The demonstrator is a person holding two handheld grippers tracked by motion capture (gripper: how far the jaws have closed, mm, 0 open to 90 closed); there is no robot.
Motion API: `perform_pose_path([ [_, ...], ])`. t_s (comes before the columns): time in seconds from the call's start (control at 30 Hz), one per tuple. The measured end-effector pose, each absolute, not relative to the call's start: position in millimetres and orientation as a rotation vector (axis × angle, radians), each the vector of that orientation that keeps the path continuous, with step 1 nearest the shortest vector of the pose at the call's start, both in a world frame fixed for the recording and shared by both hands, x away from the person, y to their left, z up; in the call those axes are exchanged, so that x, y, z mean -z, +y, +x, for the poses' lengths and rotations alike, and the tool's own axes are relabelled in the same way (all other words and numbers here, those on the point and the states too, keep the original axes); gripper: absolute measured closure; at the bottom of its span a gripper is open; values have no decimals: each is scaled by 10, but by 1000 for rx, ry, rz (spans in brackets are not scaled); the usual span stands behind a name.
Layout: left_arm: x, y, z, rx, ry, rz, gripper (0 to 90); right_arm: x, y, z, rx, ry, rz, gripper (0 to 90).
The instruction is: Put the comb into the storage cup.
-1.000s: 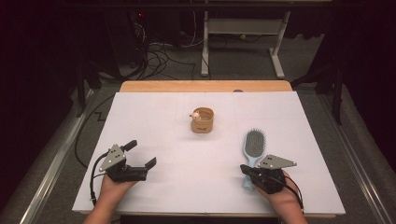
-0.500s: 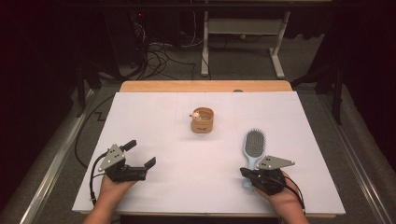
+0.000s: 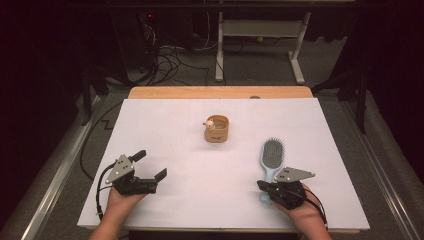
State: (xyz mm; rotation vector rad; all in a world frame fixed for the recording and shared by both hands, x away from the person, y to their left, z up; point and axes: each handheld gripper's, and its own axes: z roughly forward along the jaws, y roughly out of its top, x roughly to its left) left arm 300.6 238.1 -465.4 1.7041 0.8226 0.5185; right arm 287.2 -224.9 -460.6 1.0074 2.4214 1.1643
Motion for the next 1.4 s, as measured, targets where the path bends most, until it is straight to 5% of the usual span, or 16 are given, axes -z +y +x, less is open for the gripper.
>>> perform_pose_path([
  [1.4, 4648, 2385, 2996, -515, 816, 1712, 0, 4610, -2174, 2859, -1063, 2500, 938, 900],
])
